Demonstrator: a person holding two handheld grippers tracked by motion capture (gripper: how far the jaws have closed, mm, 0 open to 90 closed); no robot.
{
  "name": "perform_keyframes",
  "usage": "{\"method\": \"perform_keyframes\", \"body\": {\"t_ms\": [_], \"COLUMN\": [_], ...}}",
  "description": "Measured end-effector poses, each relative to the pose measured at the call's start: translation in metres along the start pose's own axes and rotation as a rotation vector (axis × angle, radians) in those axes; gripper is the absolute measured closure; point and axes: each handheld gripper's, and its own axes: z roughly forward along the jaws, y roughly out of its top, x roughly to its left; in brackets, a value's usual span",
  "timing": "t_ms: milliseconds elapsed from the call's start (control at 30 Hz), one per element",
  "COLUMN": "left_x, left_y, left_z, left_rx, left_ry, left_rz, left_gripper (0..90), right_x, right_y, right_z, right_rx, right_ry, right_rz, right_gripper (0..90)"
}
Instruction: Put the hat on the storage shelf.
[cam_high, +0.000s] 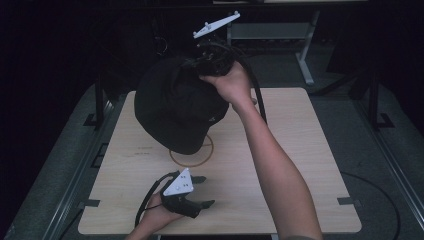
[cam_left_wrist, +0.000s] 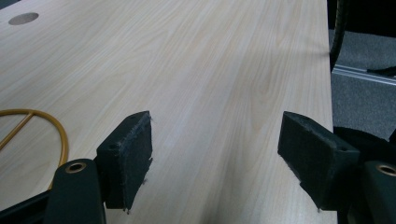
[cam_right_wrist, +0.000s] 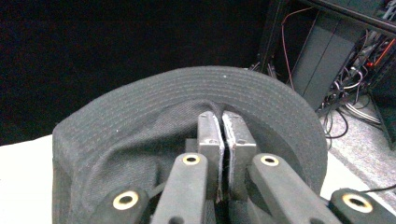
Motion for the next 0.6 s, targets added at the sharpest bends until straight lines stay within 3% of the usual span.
{"method": "perform_keyframes", "body": {"t_ms": [333,500,600], "left_x": [0.0,-0.004,-0.006], "left_y": [-0.002,0.0,0.001], "left_z": [-0.002,0.0,0.0], "left_rx": [-0.002,-0.01,-0.007], "left_ry": [0.003,-0.007,-0.006], "left_rz": [0.003,0.005,0.033], "left_gripper": [25.5,25.5,25.5], "right_x": [0.013,0.026,0.034], "right_y": [0.011,0.017,0.019], "right_z": [0.03,0.05,0.064], "right_rx": [0.07,0.143,0.183], "right_ry": [-0.001,-0.036,-0.045], "right_rz": [-0.049,-0.128,-0.162], "right_gripper": [86.9,86.6,85.0]}}
